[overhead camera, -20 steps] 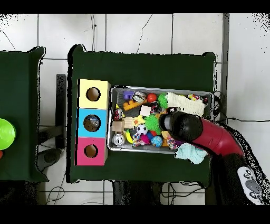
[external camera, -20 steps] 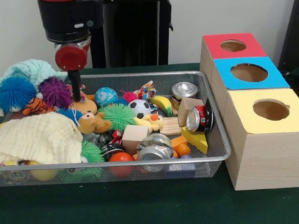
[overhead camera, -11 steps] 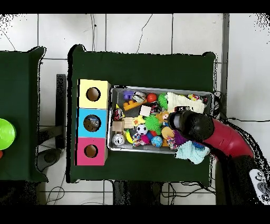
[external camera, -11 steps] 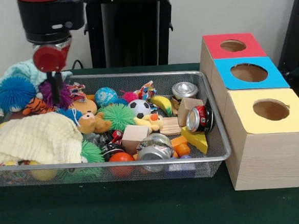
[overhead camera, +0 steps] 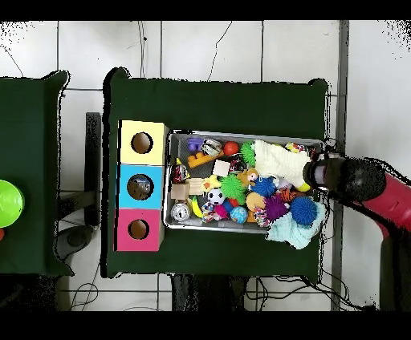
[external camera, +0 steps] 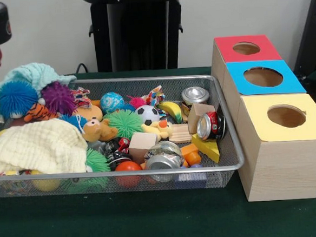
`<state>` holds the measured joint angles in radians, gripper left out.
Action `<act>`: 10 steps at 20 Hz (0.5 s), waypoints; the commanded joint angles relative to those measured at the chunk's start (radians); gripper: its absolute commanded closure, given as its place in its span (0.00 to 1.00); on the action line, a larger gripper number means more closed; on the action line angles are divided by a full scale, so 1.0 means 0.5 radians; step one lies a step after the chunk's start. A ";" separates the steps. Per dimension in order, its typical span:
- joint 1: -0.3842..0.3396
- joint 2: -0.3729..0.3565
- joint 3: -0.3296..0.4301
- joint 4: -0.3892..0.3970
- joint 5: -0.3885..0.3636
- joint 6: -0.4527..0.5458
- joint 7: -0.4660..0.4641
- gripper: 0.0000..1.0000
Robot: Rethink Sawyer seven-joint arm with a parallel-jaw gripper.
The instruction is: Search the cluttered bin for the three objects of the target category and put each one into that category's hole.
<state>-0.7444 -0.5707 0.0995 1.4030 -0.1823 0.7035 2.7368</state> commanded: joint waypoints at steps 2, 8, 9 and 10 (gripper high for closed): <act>0.013 0.112 0.232 -0.375 -0.090 0.498 -0.565 0.00; 0.015 0.081 0.273 -0.158 0.013 0.292 -0.378 0.00; 0.027 0.076 0.274 -0.125 0.034 0.262 -0.325 0.00; 0.038 0.071 0.272 -0.110 0.043 0.255 -0.298 0.00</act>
<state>-0.7517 -0.5565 0.1189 1.3014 -0.1829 0.8346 2.7163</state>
